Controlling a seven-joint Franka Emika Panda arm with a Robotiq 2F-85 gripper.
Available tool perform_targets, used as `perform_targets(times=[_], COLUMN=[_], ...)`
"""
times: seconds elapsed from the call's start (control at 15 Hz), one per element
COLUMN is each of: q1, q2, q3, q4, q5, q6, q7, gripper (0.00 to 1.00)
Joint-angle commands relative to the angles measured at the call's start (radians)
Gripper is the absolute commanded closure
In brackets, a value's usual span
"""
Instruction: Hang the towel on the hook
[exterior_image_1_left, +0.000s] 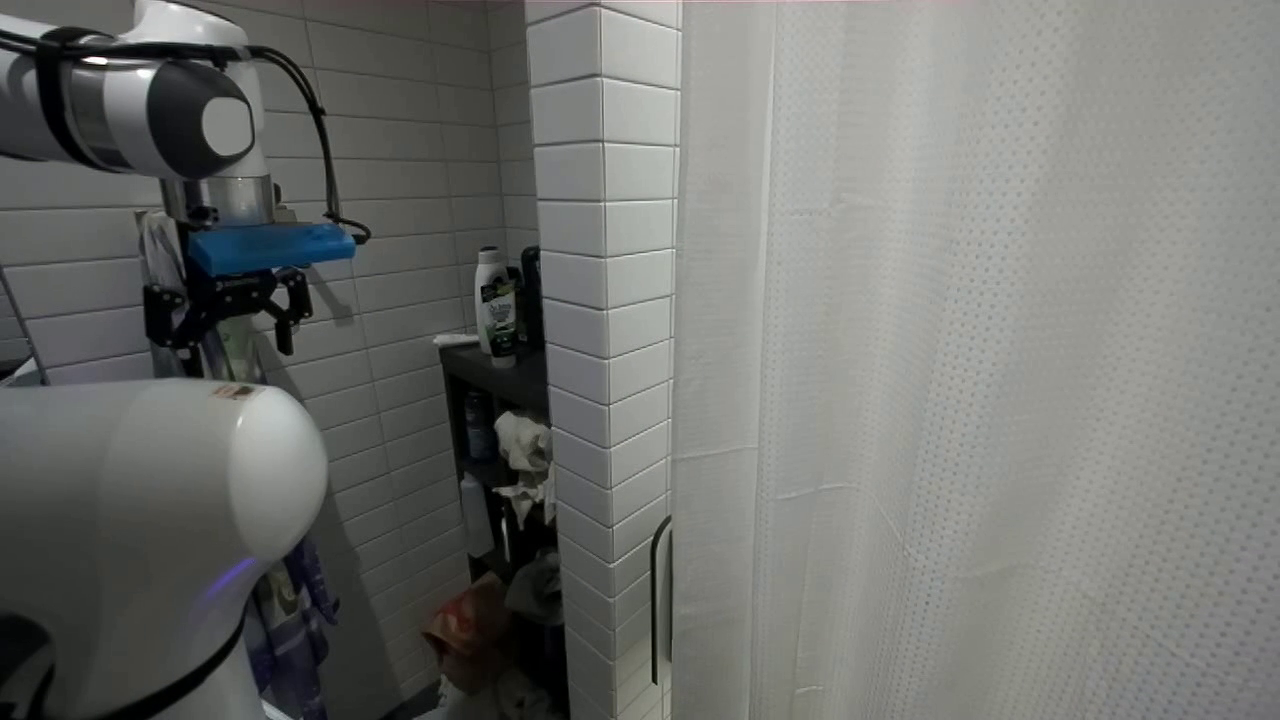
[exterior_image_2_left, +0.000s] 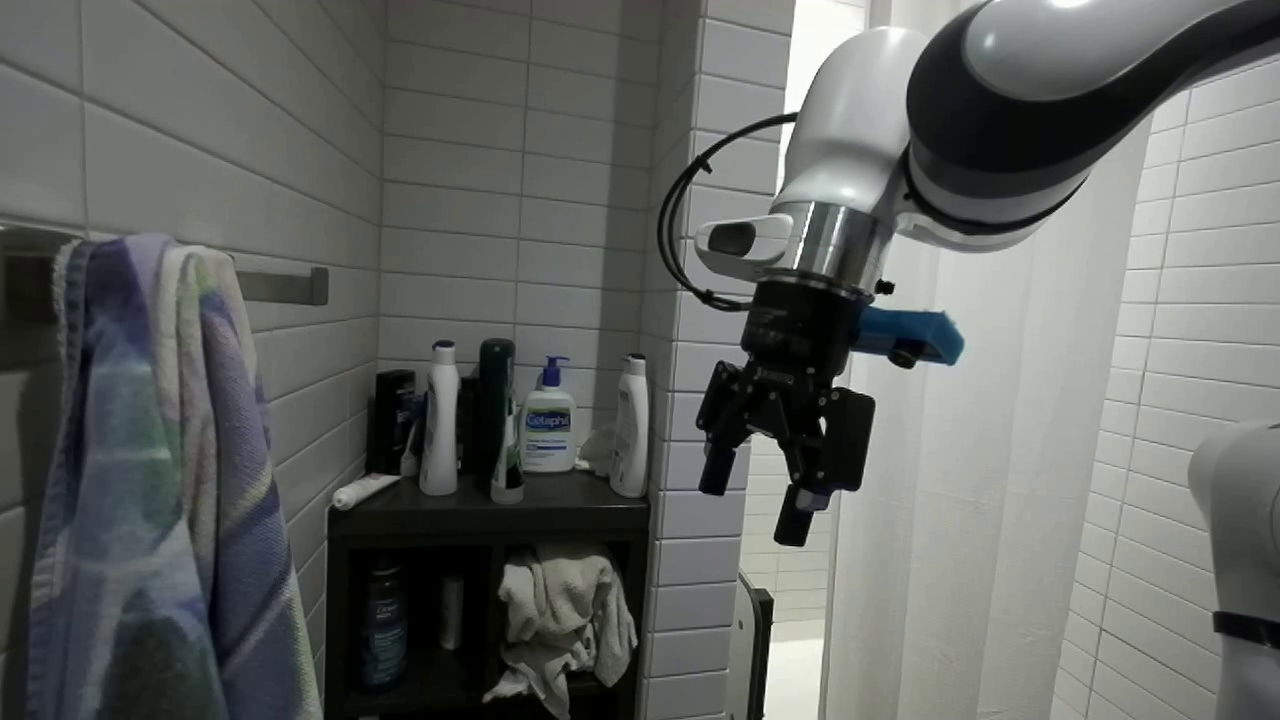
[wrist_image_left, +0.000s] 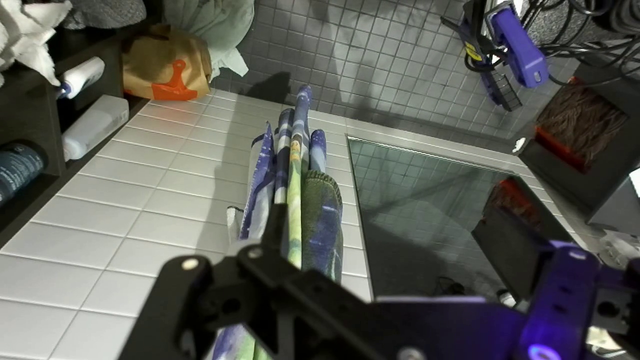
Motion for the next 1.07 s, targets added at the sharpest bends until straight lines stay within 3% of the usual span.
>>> perform_targets(times=[0.0, 0.47, 1.0], q1=[0.0, 0.0, 0.026], q2=[0.0, 0.0, 0.106], q3=[0.0, 0.0, 0.083], q4=[0.002, 0.002, 0.1], q5=[-0.001, -0.001, -0.065], q6=[-0.002, -0.002, 0.116], q7=[0.001, 0.001, -0.017], gripper=[0.0, 0.0, 0.0])
